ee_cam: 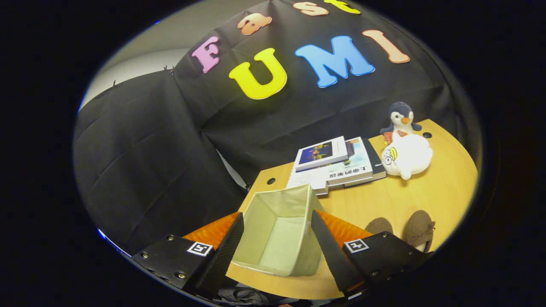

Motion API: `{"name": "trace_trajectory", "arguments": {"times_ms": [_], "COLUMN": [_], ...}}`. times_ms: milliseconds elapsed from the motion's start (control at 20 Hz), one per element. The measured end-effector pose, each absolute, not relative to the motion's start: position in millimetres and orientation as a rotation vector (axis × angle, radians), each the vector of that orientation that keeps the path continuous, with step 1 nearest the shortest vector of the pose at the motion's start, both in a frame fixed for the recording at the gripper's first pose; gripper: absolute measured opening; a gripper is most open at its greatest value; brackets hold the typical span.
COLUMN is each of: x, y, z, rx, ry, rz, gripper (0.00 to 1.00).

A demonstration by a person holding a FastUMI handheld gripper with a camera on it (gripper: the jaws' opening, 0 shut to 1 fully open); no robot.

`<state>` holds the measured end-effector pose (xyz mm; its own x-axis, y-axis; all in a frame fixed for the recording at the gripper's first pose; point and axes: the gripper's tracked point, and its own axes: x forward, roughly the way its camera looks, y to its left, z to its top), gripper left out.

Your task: Open the storage box then place both shoes into the box .Put the left shoe in first, then the right shoe, with the right side of both shoes facing outward in a uniform manner.

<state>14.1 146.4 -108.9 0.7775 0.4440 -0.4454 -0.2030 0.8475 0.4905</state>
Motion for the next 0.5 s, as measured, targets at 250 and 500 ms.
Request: {"name": "trace_trajectory", "arguments": {"times_ms": [250, 500], "x": [8, 0], "y": [98, 66], "z": [-142, -177], "rx": [0.429, 0.428], "ry": [0.642, 0.715], "rz": [0.268, 0.208], "gripper": [0.97, 0.97]}}
